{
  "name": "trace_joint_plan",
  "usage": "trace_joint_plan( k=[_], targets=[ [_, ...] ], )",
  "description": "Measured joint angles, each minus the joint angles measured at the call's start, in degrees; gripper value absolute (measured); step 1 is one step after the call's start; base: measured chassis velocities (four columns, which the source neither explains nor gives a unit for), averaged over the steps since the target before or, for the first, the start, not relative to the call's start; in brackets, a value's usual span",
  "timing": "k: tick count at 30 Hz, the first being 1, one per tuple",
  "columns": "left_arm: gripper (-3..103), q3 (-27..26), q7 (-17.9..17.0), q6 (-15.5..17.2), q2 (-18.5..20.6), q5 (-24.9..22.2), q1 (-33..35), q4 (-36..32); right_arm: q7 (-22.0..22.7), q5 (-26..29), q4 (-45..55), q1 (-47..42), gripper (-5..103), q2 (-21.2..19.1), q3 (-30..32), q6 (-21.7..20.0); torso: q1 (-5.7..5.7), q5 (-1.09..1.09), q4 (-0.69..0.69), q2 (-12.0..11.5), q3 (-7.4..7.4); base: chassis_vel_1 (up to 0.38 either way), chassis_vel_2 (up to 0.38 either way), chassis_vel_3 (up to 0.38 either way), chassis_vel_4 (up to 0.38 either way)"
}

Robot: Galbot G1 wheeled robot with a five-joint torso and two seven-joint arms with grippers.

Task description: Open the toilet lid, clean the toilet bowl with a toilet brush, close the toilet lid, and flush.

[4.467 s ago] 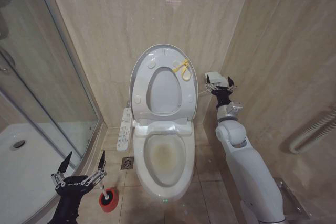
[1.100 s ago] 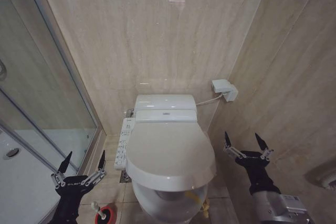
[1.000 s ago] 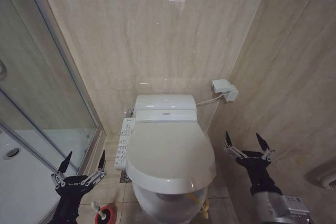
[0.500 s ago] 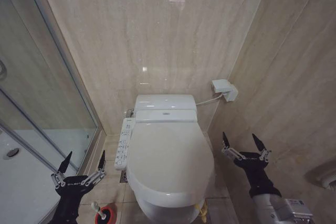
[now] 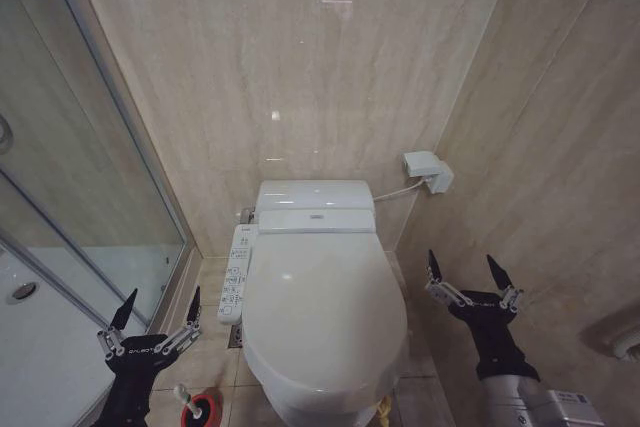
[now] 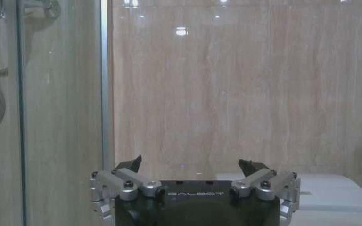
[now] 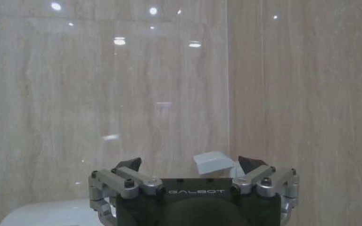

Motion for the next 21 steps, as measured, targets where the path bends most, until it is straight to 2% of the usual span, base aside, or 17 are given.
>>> trace_joint_plan(
  k=[21],
  targets=[
    [100,0.00,0.00,0.00,0.00,0.00,0.00,0.00,0.67,-1.19,-0.08,-0.01,100,0.07,-1.01,0.74,0.00,0.00,0.00,0.00,0.00,0.000,0.000,0.000,0.000]
  ],
)
